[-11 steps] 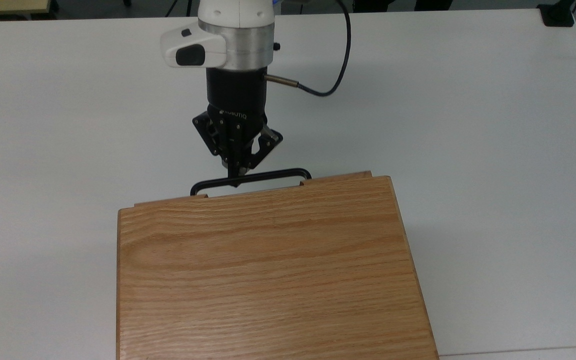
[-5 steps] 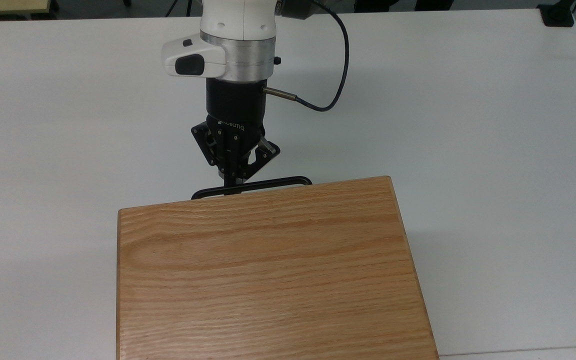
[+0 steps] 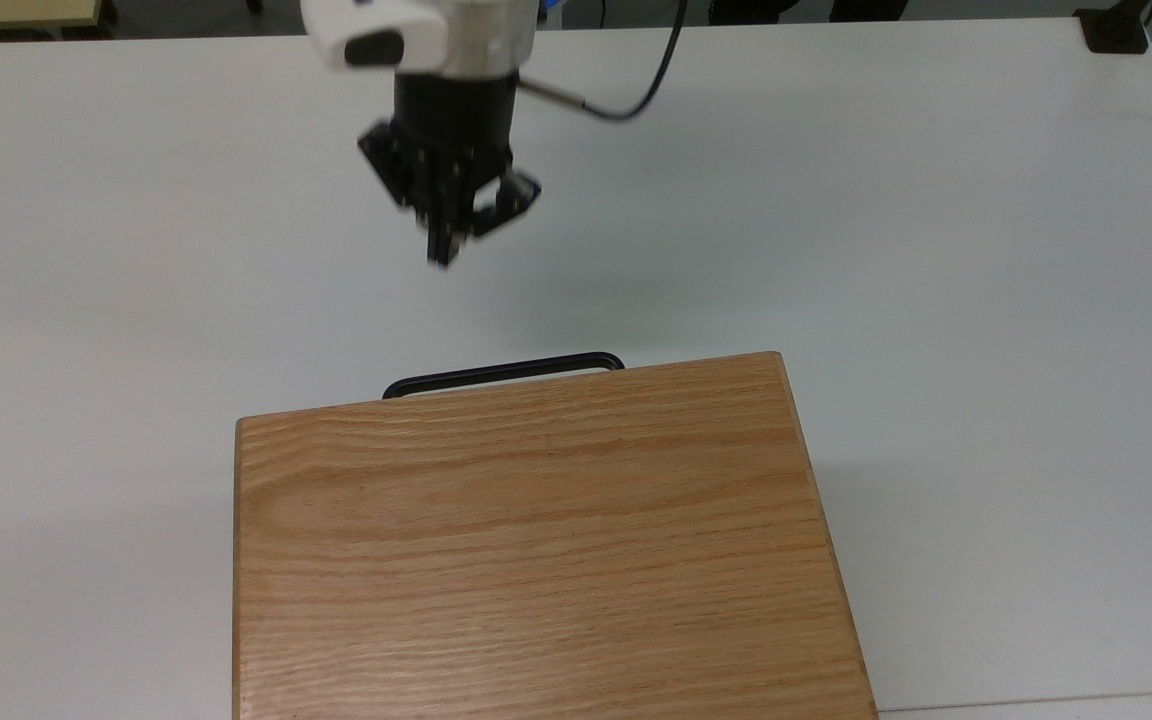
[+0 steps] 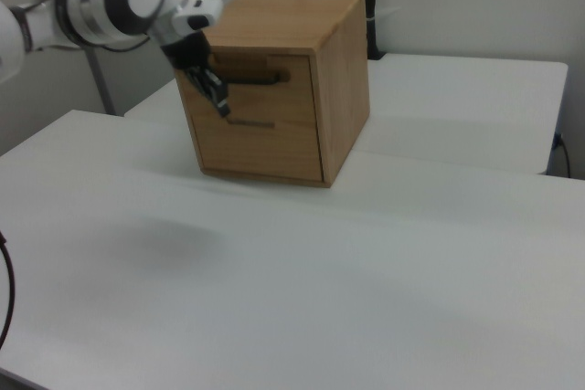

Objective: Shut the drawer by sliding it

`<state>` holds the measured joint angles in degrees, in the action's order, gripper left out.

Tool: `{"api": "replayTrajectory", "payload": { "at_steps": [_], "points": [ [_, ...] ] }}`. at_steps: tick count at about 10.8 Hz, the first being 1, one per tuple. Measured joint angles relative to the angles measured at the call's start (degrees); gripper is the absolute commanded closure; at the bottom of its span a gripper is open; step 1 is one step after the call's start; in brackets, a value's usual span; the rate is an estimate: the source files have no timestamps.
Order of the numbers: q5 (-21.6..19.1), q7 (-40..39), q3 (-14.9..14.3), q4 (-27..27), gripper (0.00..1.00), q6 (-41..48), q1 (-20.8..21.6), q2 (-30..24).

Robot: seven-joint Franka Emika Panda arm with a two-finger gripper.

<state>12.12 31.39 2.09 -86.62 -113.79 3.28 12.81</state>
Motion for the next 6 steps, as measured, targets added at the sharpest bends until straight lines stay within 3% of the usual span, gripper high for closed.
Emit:
{"api": "replayTrajectory", "payload": {
  "at_steps": [2,6],
  "points": [
    [-1.0,-0.7,1.0,0.0,0.94,10.0,0.0,-3.9],
    [-7.9,-7.9,0.2,-3.2,0.87,20.0,-0.1,-11.4]
  ]
}}
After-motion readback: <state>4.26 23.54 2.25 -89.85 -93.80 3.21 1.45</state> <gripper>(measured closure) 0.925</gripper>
